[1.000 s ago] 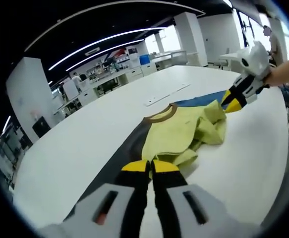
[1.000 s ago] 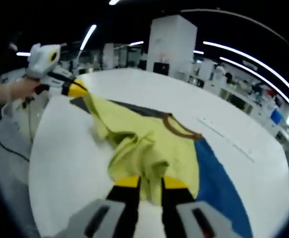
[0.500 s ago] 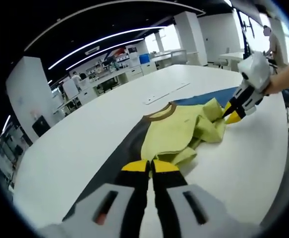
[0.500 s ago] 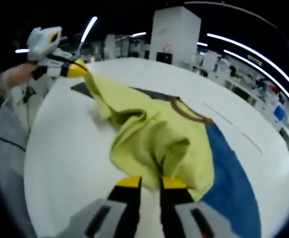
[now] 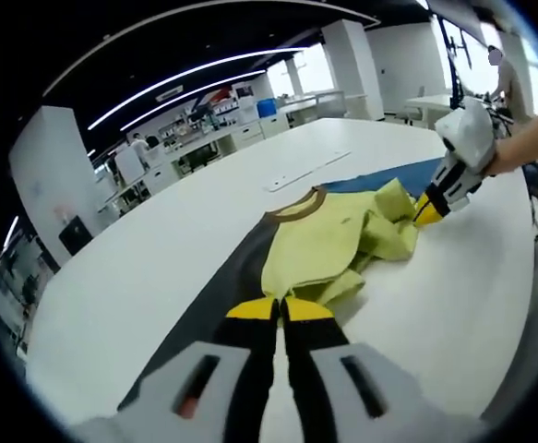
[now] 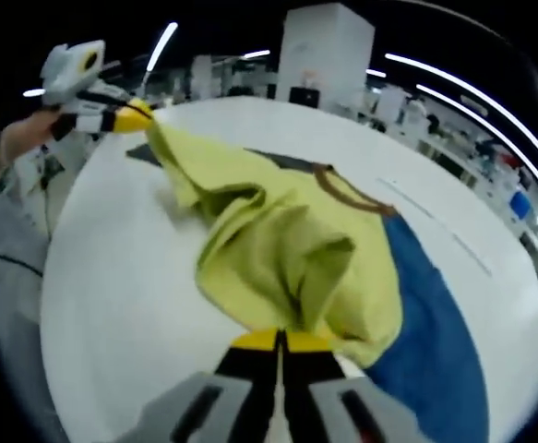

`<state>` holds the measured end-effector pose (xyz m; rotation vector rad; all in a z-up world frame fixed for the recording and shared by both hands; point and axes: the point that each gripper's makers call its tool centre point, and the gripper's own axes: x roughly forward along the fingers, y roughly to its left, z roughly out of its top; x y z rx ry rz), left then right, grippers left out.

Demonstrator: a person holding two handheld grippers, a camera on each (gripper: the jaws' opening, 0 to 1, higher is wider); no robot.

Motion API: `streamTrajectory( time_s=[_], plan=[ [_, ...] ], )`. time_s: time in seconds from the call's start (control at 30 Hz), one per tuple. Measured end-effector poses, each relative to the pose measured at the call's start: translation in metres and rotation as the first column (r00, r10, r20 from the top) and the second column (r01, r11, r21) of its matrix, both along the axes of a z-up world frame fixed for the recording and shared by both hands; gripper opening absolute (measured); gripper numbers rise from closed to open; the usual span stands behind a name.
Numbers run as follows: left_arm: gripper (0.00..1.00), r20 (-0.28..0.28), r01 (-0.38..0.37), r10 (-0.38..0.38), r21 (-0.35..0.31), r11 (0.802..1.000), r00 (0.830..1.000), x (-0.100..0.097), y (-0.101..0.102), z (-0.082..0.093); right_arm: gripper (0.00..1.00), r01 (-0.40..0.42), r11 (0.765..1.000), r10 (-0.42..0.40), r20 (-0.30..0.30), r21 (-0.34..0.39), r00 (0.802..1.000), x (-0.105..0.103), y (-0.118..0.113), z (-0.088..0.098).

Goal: Fold the garment on the visible template until the final outline fits inside the template.

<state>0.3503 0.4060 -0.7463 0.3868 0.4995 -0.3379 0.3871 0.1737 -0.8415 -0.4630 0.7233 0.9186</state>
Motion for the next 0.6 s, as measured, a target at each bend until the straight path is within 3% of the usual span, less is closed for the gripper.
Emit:
streamTrajectory(
  time_s=[0.23,0.33,0.6],
  plan=[
    [0.00,-0.001,-0.003,0.003,0.007,1.000,1.000,-0.008,0.004,0.002,0.00,0.018,0.999,-0.017,-0.011,0.027,1.000,-0.017,-0.013,0.007],
    [0.00,-0.004,0.007,-0.007,0.016,1.000,1.000,-0.013,0.004,0.003,0.00,0.027,0.998,-0.026,-0.019,0.052,0.999,-0.030,-0.017,0.018],
    [0.00,0.000,0.051,-0.051,0.053,0.997,0.999,-0.036,0.005,0.013,0.00,0.088,0.990,-0.083,-0.043,0.107,0.996,-0.060,-0.049,0.035]
  ],
)
